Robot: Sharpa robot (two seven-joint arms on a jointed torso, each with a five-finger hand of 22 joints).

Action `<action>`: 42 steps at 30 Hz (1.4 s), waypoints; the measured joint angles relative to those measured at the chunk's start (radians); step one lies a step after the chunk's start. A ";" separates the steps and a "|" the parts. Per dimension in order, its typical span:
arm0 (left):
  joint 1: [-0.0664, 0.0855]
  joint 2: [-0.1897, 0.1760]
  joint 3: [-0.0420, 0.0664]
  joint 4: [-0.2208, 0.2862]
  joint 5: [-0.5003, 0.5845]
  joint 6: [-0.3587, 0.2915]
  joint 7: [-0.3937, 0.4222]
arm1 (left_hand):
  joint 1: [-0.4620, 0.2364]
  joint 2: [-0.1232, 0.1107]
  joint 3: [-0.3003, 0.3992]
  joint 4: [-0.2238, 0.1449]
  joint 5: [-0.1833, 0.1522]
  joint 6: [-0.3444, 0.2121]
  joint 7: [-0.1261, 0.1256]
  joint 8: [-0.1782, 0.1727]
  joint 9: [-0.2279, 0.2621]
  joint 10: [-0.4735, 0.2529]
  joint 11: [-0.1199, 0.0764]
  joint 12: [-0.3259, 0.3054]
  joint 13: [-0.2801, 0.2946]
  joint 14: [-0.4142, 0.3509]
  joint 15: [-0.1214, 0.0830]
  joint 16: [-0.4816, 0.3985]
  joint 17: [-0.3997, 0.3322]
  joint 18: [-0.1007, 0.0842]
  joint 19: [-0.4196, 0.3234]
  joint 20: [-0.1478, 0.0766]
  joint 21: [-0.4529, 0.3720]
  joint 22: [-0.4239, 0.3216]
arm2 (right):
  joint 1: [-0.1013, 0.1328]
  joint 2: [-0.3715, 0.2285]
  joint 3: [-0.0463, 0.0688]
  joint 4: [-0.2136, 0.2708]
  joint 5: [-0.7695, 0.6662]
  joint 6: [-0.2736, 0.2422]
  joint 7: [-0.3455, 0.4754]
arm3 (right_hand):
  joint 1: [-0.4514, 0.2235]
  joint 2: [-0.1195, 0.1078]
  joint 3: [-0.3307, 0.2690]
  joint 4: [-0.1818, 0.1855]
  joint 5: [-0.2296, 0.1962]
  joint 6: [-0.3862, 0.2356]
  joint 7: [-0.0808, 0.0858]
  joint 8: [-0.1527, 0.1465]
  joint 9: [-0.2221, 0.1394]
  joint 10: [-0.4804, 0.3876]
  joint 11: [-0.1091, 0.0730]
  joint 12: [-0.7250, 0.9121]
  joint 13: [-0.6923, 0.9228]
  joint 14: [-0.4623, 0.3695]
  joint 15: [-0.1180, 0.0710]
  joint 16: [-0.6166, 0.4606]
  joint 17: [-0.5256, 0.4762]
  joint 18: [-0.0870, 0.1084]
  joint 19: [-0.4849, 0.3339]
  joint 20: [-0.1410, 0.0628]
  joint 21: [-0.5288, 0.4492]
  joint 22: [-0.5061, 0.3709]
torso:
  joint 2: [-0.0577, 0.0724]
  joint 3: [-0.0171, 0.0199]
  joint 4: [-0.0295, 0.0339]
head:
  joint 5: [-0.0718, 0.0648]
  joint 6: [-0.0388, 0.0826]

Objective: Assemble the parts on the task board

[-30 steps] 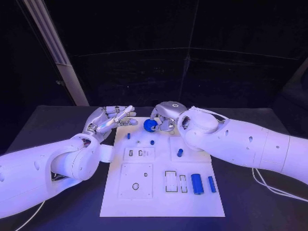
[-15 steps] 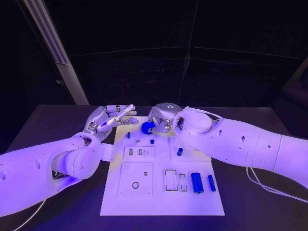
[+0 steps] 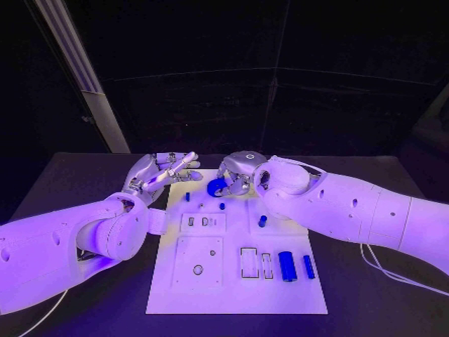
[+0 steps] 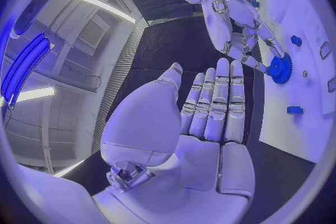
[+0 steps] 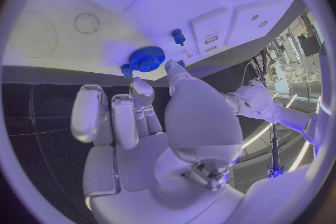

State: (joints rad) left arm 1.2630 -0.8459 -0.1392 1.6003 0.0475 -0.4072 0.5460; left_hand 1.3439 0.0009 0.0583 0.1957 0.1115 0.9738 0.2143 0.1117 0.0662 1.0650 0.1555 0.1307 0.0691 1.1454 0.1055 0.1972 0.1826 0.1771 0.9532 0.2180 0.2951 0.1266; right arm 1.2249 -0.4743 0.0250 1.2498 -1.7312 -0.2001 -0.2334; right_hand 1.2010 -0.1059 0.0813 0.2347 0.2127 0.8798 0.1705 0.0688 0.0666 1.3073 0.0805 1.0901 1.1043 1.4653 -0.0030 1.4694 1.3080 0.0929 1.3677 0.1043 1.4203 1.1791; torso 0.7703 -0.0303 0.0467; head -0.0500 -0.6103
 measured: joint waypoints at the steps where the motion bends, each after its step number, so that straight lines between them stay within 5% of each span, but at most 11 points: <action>1: 0.000 0.000 0.000 0.000 0.000 0.000 0.000 | 0.000 0.000 0.000 0.000 0.000 0.000 0.000 -0.001 0.000 0.000 0.000 0.000 0.000 0.000 0.000 0.000 0.000 0.000 0.000 0.000 0.000 0.000 | 0.000 0.000 0.000 0.000 0.000 0.002 0.000 | 0.000 0.000 -0.005 0.005 0.003 0.000 0.000 0.000 0.000 0.000 0.000 0.000 0.000 0.001 0.001 0.000 0.000 0.000 0.003 0.003 0.000 0.000 | 0.000 0.0000 0.0000 | 0.000 0.000; 9: 0.000 -0.001 0.000 0.000 0.000 0.000 -0.001 | 0.000 0.000 0.000 0.000 0.000 0.000 0.000 -0.002 0.000 0.000 0.000 0.000 0.000 0.000 0.000 0.000 0.000 0.000 0.000 0.000 0.000 0.000 | 0.000 -0.008 0.000 0.005 -0.001 0.011 0.000 | 0.000 0.000 -0.023 0.018 0.018 0.000 0.000 0.000 0.003 0.000 0.000 0.004 0.009 0.001 0.001 0.000 0.000 0.000 0.003 0.003 0.000 0.000 | 0.000 0.0001 0.0000 | -0.003 -0.003; 16: 0.000 -0.002 0.000 0.000 0.000 0.000 -0.001 | 0.000 0.000 0.000 0.000 0.000 0.000 0.000 -0.002 0.000 0.000 0.000 -0.004 0.000 0.000 0.000 0.000 0.000 0.000 0.000 0.000 0.000 0.000 | 0.000 -0.044 -0.001 0.034 0.009 -0.033 0.011 | 0.021 0.028 -0.031 0.026 0.060 0.011 -0.004 0.005 0.004 0.006 -0.006 0.032 0.035 0.001 0.001 0.004 0.000 0.000 0.003 0.003 0.000 0.008 | 0.000 0.0006 -0.0001 | -0.003 -0.002; 22: 0.000 -0.008 0.000 -0.002 0.000 0.001 -0.002 | 0.000 0.000 0.000 0.000 0.000 0.000 0.000 -0.002 0.000 0.000 0.000 -0.004 0.000 0.000 0.000 0.000 0.000 0.000 0.000 0.000 0.000 0.000 | -0.001 -0.169 -0.001 0.096 0.097 -0.140 0.089 | 0.076 0.045 -0.029 0.000 0.084 0.015 -0.009 0.005 0.004 0.006 -0.006 0.037 0.042 0.001 0.001 0.004 0.000 0.000 0.003 0.003 0.000 0.007 | -0.002 0.0012 -0.0032 | -0.003 0.005; 27: 0.000 -0.011 0.000 -0.003 0.000 0.001 -0.002 | 0.005 0.005 0.000 0.000 0.000 0.000 0.000 -0.002 0.000 0.000 0.000 -0.004 0.000 0.000 0.000 0.000 0.001 0.000 0.000 0.000 0.000 -0.001 | -0.001 -0.277 0.000 0.109 0.231 -0.160 0.206 | 0.157 0.035 -0.020 -0.057 0.080 0.035 -0.012 0.006 0.004 0.004 -0.007 0.033 0.036 0.001 0.001 -0.002 0.000 0.000 0.003 0.003 -0.001 -0.009 | -0.004 0.0015 -0.0083 | -0.004 0.011; 34: 0.000 -0.010 0.000 -0.009 0.000 0.002 -0.002 | 0.005 0.005 -0.003 -0.003 0.000 0.000 0.000 -0.002 0.000 0.000 0.000 -0.004 0.000 0.000 0.000 0.000 0.001 0.000 0.000 0.000 -0.004 -0.001 | 0.000 -0.367 0.000 0.065 0.386 -0.141 0.335 | 0.185 0.026 -0.026 -0.080 0.072 0.040 -0.014 0.009 0.004 0.000 -0.011 0.025 0.027 0.001 0.001 -0.004 0.000 0.000 -0.001 -0.001 -0.006 -0.013 | -0.007 0.0092 -0.0210 | 0.000 0.019; 42: 0.000 -0.007 0.000 -0.018 0.000 0.005 -0.003 | 0.005 0.005 0.000 -0.006 0.000 0.000 0.000 -0.002 0.000 0.000 0.000 -0.004 0.000 0.000 0.000 0.000 0.001 0.000 0.000 0.000 -0.004 -0.001 | -0.019 -0.378 -0.001 -0.004 0.456 -0.117 0.406 | 0.190 0.021 -0.024 -0.083 0.072 0.040 -0.014 0.009 0.004 -0.003 -0.015 0.015 0.021 0.001 0.001 -0.004 0.000 0.000 -0.001 -0.001 -0.006 -0.016 | -0.006 0.0190 -0.0310 | -0.016 0.022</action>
State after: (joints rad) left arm 1.2631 -0.8526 -0.1393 1.5827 0.0474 -0.4026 0.5434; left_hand 1.3491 0.0062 0.0582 0.1901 0.1115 0.9738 0.2142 0.1101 0.0662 1.0650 0.1555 0.1267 0.0691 1.1454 0.1056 0.1973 0.1832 0.1770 0.9532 0.2180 0.2913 0.1260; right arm 1.2063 -0.8519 0.0236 1.2454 -1.2750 -0.3170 0.1729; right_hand 1.3912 -0.0852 0.0572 0.1513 0.2850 0.9196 0.1563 0.0781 0.0709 1.3039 0.0659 1.1056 1.1257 1.4667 -0.0017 1.4657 1.3078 0.0929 1.3669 0.1033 1.4144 1.1633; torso 0.7645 -0.0113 0.0157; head -0.0659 -0.5884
